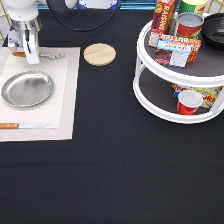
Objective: Arrange plate and fork
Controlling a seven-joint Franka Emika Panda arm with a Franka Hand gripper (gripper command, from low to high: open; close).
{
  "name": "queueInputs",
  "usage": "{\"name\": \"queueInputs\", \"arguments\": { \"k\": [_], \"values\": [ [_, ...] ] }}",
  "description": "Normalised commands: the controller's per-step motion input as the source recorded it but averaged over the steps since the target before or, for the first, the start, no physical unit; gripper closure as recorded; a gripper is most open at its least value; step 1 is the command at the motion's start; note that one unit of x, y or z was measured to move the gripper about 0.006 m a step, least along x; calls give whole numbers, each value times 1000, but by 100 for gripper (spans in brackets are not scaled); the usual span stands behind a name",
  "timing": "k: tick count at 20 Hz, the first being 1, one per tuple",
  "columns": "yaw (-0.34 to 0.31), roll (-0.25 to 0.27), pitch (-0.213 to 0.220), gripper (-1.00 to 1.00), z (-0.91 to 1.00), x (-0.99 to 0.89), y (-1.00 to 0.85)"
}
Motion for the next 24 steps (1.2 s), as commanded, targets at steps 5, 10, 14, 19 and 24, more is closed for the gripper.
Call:
{"name": "queueInputs", "arguments": {
  "k": [5, 10, 14, 19, 24],
  "values": [
    [-110, 75, 0, 100, -38, -10, -340],
    [-127, 22, 0, -100, 93, -142, -30],
    [-83, 0, -1, -100, 334, -15, 196],
    [-26, 0, -26, -100, 495, 0, 391],
    [10, -2, 0, -100, 970, 5, 721]
  ]
}}
